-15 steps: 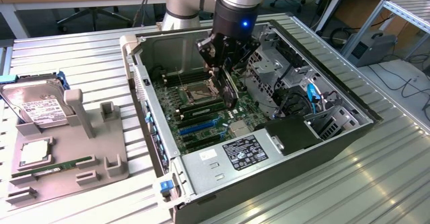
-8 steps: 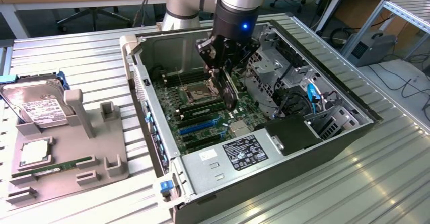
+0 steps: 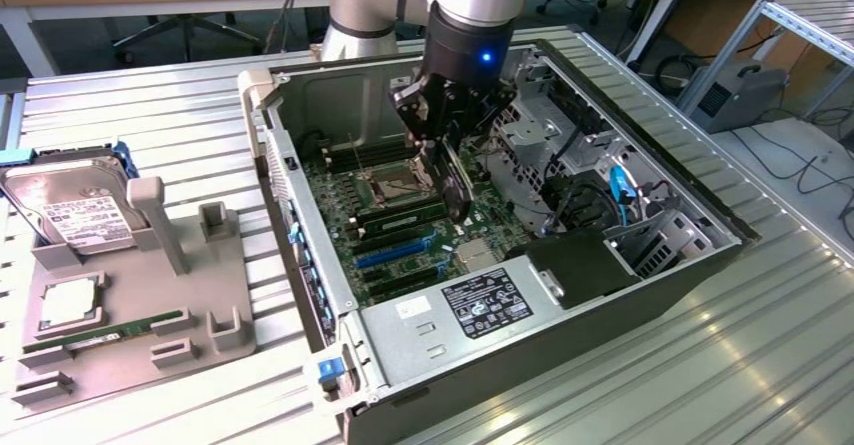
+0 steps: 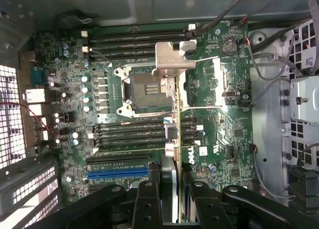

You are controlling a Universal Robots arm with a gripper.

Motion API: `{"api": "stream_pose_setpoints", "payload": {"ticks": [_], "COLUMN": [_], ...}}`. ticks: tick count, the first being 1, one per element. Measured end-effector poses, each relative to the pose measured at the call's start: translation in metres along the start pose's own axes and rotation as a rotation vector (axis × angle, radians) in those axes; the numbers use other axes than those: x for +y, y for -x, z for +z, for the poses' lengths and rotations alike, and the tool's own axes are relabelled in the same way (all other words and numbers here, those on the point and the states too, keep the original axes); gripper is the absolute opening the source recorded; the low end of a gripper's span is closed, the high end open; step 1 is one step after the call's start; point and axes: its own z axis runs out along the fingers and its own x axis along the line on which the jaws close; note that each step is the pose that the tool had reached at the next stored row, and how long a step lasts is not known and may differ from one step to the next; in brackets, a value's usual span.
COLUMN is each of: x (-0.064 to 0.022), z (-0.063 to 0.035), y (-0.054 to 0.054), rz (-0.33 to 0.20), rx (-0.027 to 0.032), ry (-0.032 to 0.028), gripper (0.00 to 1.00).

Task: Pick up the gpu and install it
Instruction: 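Pick up the gpu and move the gpu toward the slot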

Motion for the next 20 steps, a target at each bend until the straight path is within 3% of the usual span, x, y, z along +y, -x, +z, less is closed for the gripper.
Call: {"api": "stream_pose_setpoints", "payload": {"ticks": [20], "x": [0.0002], "z": [0.0021], "y": [0.0031], "rz": [0.000], "rx": [0.0000], "ry": [0.0000], "gripper": [0.27]}}
